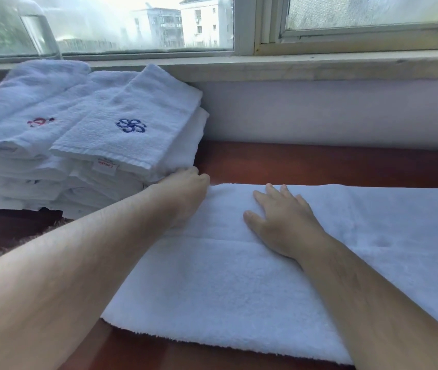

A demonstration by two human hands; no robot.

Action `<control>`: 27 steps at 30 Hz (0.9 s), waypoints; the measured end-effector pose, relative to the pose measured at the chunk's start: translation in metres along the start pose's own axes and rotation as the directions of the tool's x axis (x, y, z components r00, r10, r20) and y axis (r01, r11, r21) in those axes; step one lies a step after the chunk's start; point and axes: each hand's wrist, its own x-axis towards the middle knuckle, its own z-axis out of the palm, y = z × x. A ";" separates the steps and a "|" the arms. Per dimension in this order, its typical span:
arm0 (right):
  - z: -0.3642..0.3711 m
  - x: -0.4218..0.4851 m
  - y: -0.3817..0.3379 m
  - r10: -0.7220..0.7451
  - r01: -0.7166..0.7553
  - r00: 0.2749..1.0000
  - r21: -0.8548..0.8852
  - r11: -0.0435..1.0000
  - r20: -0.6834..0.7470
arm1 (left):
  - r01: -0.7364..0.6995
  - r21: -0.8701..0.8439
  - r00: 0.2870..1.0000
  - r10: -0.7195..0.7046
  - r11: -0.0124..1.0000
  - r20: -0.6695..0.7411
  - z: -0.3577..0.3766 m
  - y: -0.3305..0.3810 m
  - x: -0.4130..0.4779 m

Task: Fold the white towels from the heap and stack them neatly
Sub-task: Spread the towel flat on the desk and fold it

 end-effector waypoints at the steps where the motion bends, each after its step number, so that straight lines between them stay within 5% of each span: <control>1: 0.000 0.000 0.000 0.000 0.000 1.000 0.001 1.000 0.002 | -0.005 -0.009 1.000 0.005 1.000 -0.007 0.000 -0.002 0.000; 13: -0.003 -0.006 -0.001 0.002 -0.001 1.000 0.061 0.998 -0.026 | -0.133 0.023 0.963 0.135 0.991 -0.233 -0.004 -0.004 -0.001; 27: -0.013 -0.015 0.001 0.105 0.024 0.924 0.330 0.944 -0.368 | -0.274 -0.106 0.830 0.179 0.956 -0.528 -0.041 -0.001 -0.035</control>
